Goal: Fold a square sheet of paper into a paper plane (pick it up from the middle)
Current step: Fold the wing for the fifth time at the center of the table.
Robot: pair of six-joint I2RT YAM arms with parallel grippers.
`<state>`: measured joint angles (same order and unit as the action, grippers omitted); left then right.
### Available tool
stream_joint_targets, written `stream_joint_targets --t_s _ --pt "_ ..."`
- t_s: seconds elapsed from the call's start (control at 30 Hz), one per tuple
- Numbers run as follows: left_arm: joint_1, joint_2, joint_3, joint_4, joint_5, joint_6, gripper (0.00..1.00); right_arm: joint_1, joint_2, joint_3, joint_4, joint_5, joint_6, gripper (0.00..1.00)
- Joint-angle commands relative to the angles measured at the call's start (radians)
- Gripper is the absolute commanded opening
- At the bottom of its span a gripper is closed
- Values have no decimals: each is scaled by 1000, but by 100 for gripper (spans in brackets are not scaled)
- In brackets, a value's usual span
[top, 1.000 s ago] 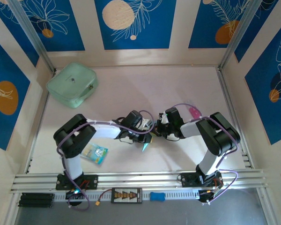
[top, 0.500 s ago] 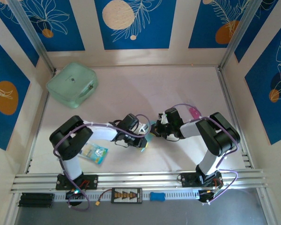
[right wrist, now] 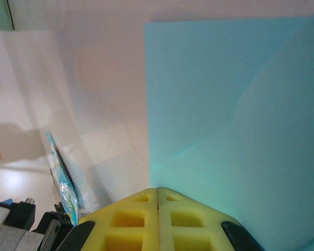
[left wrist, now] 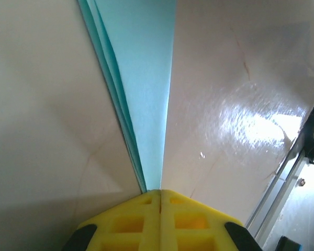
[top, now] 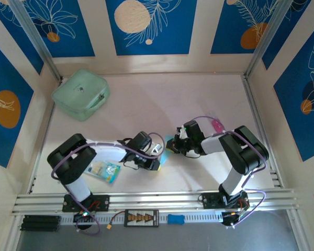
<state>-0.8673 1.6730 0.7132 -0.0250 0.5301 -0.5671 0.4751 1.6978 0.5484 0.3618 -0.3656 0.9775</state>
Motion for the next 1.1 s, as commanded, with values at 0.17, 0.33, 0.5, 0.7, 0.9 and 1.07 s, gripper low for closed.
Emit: stream_joint_targets --t_s 0.17,0.33,0.5,0.7,0.9,1.07 --pt "-47 -165 -43 -231 -145 59 4 5 50 -30 -217 135 3 7" --pt "-16 -233 4 -150 -173 43 4 8 35 -32 -197 121 14 7" --pt "25 -104 141 -40 -121 -4 4 8 27 -25 -194 105 15 7" --pt "36 65 277 -75 -90 -15 2 3 28 -22 -184 82 18 7" --pt "34 135 268 -21 -58 -38 0 0 32 -23 -160 60 23 7" --pt "33 162 257 0 -64 -50 1 0 39 -22 -156 49 24 7"
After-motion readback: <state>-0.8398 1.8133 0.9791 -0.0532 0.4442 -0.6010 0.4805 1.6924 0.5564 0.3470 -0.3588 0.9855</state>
